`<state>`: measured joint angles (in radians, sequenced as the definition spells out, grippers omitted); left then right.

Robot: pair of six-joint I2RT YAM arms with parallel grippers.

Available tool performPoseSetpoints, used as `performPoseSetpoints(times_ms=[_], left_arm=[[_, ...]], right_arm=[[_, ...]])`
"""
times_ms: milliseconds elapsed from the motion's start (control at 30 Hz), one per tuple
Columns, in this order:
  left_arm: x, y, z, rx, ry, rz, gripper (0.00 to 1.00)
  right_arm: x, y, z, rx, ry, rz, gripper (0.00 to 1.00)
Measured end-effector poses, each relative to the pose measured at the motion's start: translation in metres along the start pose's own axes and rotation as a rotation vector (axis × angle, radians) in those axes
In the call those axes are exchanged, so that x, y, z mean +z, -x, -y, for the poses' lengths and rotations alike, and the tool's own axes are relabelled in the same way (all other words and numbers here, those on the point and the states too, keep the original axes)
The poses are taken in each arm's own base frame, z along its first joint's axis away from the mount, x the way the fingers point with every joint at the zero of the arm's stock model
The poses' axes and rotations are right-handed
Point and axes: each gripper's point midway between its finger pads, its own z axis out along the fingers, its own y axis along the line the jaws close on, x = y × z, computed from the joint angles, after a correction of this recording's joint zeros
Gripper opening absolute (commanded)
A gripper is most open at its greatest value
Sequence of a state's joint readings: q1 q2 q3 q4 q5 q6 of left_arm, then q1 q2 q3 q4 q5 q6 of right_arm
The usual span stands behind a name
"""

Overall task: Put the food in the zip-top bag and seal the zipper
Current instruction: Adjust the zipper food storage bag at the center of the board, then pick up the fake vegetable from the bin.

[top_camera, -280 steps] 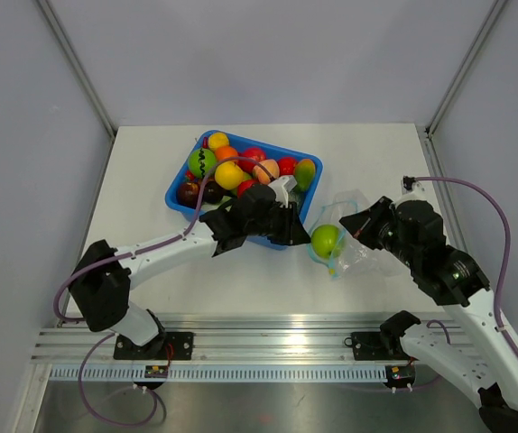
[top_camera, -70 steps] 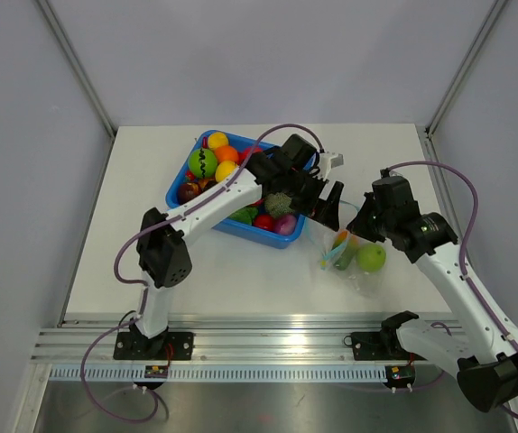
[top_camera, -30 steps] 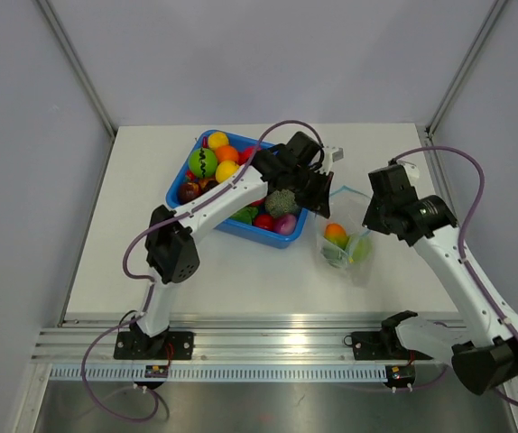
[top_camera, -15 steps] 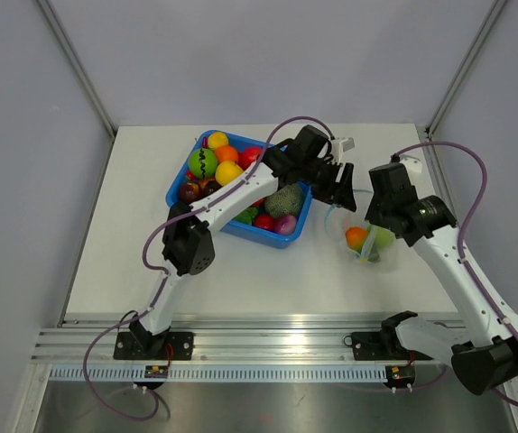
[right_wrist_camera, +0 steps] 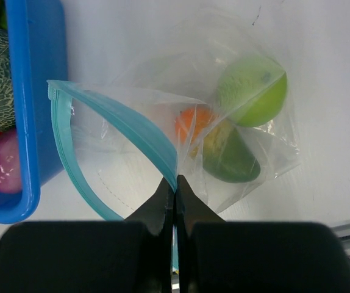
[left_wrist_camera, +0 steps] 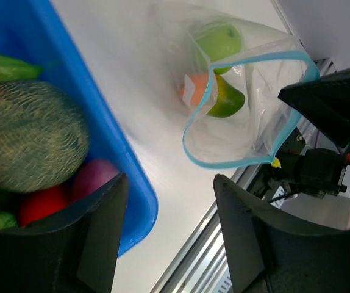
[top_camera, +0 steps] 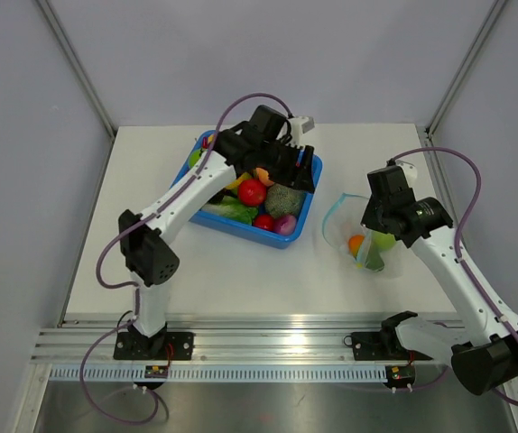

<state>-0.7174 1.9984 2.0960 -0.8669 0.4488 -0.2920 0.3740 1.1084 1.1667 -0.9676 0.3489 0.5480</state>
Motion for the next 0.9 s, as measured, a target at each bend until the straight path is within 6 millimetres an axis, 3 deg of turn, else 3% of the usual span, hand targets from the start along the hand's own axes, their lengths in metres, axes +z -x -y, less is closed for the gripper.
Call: performPoseSetpoints(times_ms=[100,200,267,400,500,800,900], left_arm=[[-0.032,0.008,-0.01,0.012,0.064,0.059,0.62],[-0.04,0.007,-0.027,0.001,0.134,0.073,0.66],[-0.033,-0.005,-0.037,-0.021,0.162,0.039,0.7],[-0.009,-0.055,-0.056,-0.108,0.21,-0.089,0.72],[0.004,-0.078,-0.064,-0.154,0.237,-0.153,0.72],[0.026,-0.089,-0.079,-0.204,0.291,-0.167,0.69],[0.035,-0.096,-0.086,-0.214,0.311,-0.189,0.73]], right_arm=[[-0.001,-0.001,-0.004,0.009,0.02,-0.009,0.0],[-0.001,-0.002,-0.006,0.013,0.033,-0.017,0.0],[-0.001,-0.003,-0.008,0.014,0.041,-0.022,0.0],[-0.001,-0.004,-0.009,0.018,0.047,-0.026,0.0],[-0.001,-0.004,-0.01,0.02,0.047,-0.029,0.0],[0.001,-0.005,-0.014,0.02,0.061,-0.04,0.0],[0.003,-0.006,-0.015,0.018,0.059,-0.046,0.0]])
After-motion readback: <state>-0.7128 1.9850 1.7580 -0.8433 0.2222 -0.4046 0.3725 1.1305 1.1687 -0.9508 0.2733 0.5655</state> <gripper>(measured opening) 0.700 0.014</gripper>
